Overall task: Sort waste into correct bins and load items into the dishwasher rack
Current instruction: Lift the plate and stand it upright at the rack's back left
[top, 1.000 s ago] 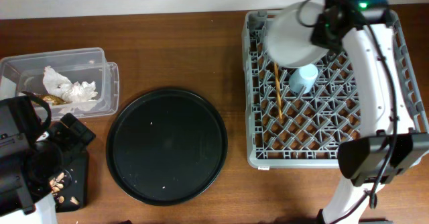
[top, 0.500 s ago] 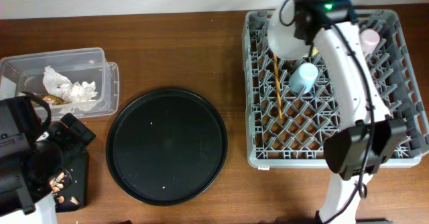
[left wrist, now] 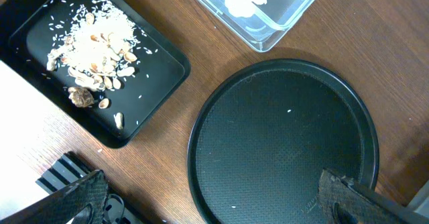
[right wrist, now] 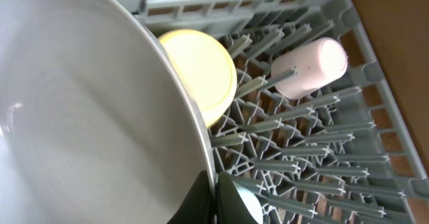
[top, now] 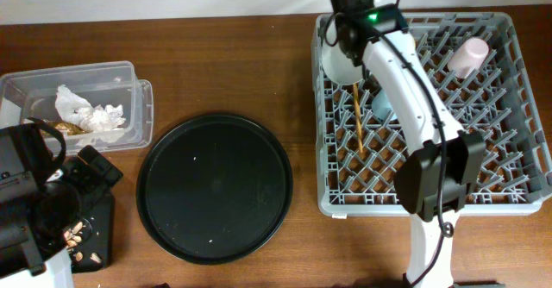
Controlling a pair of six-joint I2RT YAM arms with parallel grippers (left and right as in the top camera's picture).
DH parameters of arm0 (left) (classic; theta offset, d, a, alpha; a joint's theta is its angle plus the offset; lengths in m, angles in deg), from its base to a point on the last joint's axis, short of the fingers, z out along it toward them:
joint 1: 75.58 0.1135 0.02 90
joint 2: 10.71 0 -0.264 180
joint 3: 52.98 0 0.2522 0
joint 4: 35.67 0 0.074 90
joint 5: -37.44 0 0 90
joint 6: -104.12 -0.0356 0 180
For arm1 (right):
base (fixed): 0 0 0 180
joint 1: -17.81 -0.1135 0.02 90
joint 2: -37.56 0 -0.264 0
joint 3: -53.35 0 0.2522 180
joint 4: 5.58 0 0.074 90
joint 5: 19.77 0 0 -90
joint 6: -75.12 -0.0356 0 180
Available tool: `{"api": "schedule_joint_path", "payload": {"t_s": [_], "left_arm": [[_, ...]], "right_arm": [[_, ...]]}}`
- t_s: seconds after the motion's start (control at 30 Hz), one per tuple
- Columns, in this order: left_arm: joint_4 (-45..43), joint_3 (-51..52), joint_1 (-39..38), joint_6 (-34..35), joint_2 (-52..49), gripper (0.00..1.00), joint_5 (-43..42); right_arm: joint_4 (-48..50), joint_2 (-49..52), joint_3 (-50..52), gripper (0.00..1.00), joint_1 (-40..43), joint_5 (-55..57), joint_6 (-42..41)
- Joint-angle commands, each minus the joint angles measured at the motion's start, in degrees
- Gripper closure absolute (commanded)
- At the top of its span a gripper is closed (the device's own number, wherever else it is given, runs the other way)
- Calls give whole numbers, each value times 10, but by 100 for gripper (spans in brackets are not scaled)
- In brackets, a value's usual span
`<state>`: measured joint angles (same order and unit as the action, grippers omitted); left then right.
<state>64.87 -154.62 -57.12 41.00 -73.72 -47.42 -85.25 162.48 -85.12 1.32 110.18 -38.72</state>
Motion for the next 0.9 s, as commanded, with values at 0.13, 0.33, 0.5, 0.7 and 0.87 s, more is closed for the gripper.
{"api": "schedule_joint_path", "payload": {"t_s": [0.13, 0.33, 0.5, 0.7, 0.87], "left_arm": [[-1, -5, 4, 5, 2, 1, -2], [-1, -5, 4, 5, 2, 0, -2], [-1, -5, 4, 5, 2, 1, -2], [-1, -5, 4, 5, 2, 1, -2], [-1, -5, 4, 5, 2, 1, -2]], "right_arm": [[-7, -11, -9, 65, -82, 70, 11], [-82, -83, -56, 1, -120, -46, 9], [-190, -198, -85, 2, -113, -162, 3], [-314, -326, -52, 2, -113, -275, -27], [-314, -449, 69, 2, -143, -340, -2]]}}
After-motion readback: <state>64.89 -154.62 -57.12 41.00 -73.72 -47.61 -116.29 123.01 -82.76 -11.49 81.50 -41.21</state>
